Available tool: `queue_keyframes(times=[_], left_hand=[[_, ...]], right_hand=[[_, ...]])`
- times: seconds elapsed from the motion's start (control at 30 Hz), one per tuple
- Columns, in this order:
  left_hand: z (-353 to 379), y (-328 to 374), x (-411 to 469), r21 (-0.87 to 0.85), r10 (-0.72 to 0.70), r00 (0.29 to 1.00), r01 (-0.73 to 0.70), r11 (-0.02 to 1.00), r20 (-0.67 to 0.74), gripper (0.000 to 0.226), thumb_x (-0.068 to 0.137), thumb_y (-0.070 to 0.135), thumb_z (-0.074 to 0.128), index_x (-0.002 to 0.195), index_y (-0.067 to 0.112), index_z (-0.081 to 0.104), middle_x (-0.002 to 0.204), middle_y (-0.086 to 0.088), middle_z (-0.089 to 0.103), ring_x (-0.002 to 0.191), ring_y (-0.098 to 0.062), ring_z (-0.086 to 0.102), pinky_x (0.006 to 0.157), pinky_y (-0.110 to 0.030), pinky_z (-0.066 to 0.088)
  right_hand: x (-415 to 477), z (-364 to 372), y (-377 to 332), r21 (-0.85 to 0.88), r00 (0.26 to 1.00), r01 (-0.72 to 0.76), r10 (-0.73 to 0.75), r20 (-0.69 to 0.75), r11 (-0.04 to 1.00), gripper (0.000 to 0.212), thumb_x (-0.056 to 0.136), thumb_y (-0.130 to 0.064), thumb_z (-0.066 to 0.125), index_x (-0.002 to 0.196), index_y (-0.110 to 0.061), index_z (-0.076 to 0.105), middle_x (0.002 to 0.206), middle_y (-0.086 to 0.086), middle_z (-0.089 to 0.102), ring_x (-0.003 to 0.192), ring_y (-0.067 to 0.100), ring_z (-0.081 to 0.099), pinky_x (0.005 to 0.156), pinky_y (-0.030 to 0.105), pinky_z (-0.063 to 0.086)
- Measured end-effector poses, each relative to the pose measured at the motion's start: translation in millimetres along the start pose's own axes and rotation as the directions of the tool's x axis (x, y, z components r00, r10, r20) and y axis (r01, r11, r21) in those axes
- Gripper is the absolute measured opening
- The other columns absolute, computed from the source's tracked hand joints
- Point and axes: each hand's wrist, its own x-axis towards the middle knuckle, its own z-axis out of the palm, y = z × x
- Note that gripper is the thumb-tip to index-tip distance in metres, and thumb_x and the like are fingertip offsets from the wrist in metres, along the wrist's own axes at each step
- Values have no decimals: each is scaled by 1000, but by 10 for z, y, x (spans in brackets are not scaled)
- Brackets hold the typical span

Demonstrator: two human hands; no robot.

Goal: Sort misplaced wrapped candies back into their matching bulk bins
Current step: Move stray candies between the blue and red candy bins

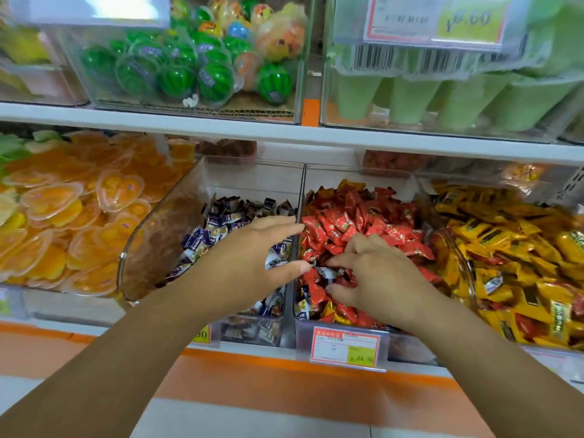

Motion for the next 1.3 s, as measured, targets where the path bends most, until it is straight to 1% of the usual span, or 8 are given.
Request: queue_keyframes(times=[0.27, 0.53, 0.7, 0.8, 0.9, 1.07, 1.17, 1.3], left_hand=[[32, 46, 39, 85, 130, 970, -114, 990, -207, 48, 84, 50, 63, 130, 44, 53, 134, 28, 47, 124, -2, 33, 109, -29, 25], [53, 251, 116, -38, 169, 909, -198, 979, -382, 24, 81, 37, 71, 105, 36, 72, 76, 17, 63, 78, -6, 45, 69, -26, 38], [-32, 212, 91, -201, -11, 931, -67, 977, -365, 16, 85, 34, 67, 87, 47, 59, 80, 21, 59, 81, 6, 53, 65, -8, 36], [-58, 183, 65, -249, -27, 976, -29, 968, -217, 10, 91, 35, 52, 95, 42, 46, 89, 13, 69, 55, 7, 52, 51, -15, 34], [-72, 179, 30, -290, -27, 994, -5, 957, -106, 7, 98, 31, 42, 103, 35, 40, 52, 12, 52, 38, -8, 33, 42, -20, 25], [-92, 165, 9, -250, -24, 998, 8, 968, -61, 9, 96, 40, 47, 103, 34, 45, 47, 16, 47, 37, -7, 35, 40, -17, 28], [-111, 209, 5, -206, -14, 1000, 13, 978, -3, 24, 82, 54, 61, 101, 45, 51, 57, 20, 59, 45, 8, 50, 42, -12, 31], [-83, 228, 25, -166, 19, 999, -24, 986, -34, 25, 75, 63, 59, 93, 46, 57, 66, 26, 58, 58, 14, 52, 47, -11, 32]], right_hand=[[-11, -219, 132, 449, 999, -1, 25, -48, 894, 21, 94, -35, 57, 112, -35, 68, 93, -10, 53, 89, 10, 50, 83, 27, 43], [-112, -364, -22, 848, 996, 37, 48, -73, 529, 10, 83, -24, 71, 91, -29, 72, 81, -7, 72, 75, 6, 66, 71, 16, 53], [-35, -148, 99, 331, 999, 52, -47, -23, 942, 20, 93, -31, 60, 110, -40, 66, 96, -19, 53, 94, 1, 48, 78, 14, 38], [12, 50, 40, 131, 997, 76, -75, -12, 988, 28, 90, -37, 60, 118, -37, 63, 99, -9, 41, 104, 11, 39, 85, 32, 43], [35, 35, 50, 224, 996, 36, -16, -92, 974, 15, 87, -33, 65, 101, -34, 70, 97, -8, 45, 99, 10, 48, 80, 29, 45], [-64, -218, 127, 742, 949, 17, 223, -223, 671, 6, 83, -25, 73, 81, -31, 75, 77, -10, 65, 64, -5, 54, 61, 6, 39], [-147, -317, 11, 902, 950, 96, 233, -210, 421, 8, 83, -14, 71, 82, -21, 74, 66, -6, 69, 58, 0, 59, 58, 11, 46], [-152, -283, -180, 937, 973, 147, 122, -193, 316, 7, 84, -9, 68, 86, -15, 71, 68, -1, 71, 59, 5, 63, 57, 17, 49]])
